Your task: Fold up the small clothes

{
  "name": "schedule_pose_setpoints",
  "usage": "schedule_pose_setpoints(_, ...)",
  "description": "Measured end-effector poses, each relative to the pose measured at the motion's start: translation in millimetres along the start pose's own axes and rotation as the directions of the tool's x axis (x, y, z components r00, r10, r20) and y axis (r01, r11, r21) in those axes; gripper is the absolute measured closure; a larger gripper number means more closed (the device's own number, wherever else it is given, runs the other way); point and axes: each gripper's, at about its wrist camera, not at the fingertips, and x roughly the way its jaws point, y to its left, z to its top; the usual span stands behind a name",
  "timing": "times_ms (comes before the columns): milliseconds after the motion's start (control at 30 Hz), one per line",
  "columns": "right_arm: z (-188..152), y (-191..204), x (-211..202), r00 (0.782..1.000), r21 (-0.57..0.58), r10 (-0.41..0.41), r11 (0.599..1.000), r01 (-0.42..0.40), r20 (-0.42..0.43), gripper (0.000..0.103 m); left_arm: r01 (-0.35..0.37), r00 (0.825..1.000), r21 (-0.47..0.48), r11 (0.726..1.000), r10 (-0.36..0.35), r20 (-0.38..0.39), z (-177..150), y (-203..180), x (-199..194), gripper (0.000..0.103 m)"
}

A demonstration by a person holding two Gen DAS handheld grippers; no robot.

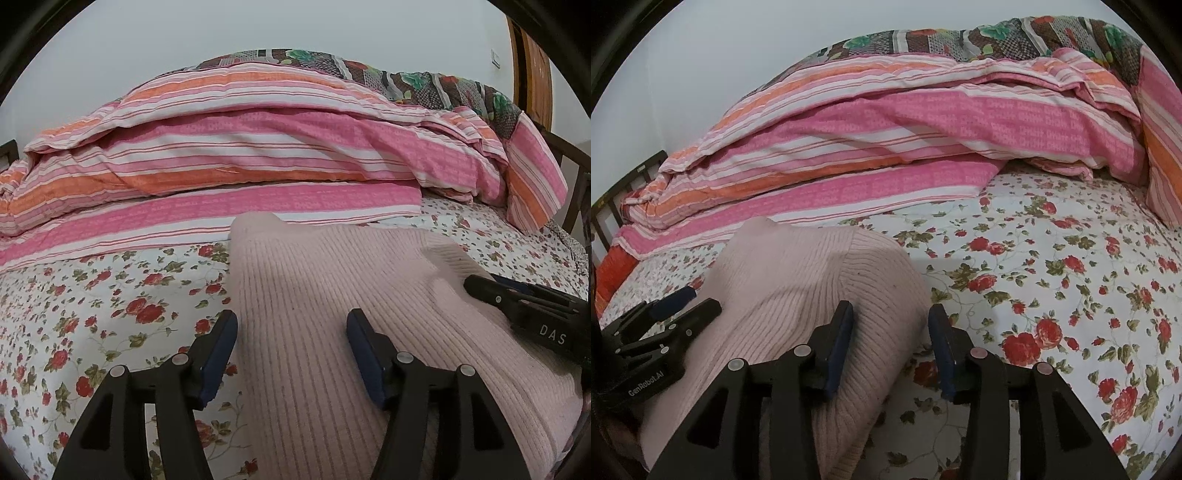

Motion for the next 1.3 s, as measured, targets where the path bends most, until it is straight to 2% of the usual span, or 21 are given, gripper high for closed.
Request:
schedule_pose_setpoints(733, -0.9, 3.7, -2.8, 0.999, -0.027, -0.038, 0.999, 0.039, 0.024, 0.059, 0.013, 1.000, -0.014, 1.000, -0.013, -0.010, 0.1, 3.1, -1.4, 0.041)
schedule_pose_setpoints(1300, -0.6, 3.1, -2.9, 0.999, -0.025, -0.032, 0.999, 0.032, 0.025, 0.059, 0.006, 1.000, -0.014, 1.000, -0.006, -0.013, -0.3, 1.3, -1.9, 0.040)
